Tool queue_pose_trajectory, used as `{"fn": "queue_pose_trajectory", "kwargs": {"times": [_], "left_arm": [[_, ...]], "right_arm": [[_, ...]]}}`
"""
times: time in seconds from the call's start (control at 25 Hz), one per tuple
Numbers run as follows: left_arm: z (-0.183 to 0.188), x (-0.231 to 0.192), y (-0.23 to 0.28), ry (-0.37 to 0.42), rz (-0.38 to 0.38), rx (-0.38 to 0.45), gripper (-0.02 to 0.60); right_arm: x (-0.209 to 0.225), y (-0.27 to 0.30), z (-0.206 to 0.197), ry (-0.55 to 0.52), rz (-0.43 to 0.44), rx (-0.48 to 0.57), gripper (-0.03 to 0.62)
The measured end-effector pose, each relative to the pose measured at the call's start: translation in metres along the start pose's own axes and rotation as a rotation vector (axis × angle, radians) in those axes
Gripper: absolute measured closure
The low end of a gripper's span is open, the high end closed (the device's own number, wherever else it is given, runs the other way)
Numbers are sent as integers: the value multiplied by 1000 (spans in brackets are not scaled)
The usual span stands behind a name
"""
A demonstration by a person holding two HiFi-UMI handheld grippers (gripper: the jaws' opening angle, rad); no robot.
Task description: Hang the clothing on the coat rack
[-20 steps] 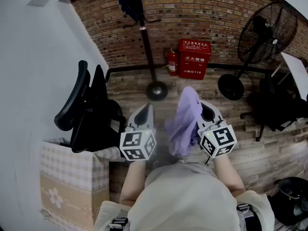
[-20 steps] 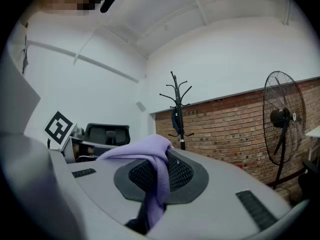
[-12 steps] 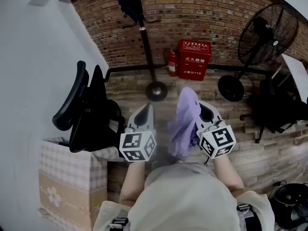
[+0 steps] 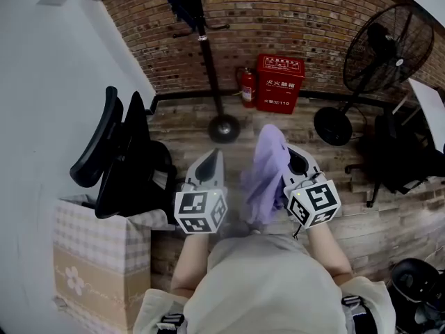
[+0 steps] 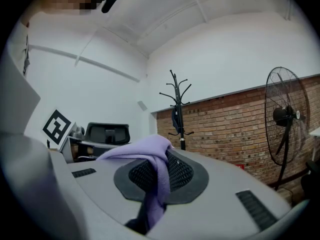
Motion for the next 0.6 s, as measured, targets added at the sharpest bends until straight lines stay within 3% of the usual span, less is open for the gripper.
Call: {"fn": "queue_pose_trajectory", "kwargs": {"times": [0.6], "left_arm": [[5,-16,41,11,-6,-23,578]], "right_arm": [[34,36,14,13,-17,9,577]]}}
Point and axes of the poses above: the fingertips, and each gripper's own axes: y forward along the fingers, x to its right, z out of its top, the point moved 5 cm from there along -y, backward along the fingers, and after that the axes turned 10 degrees about y, right-handed, at the moved point
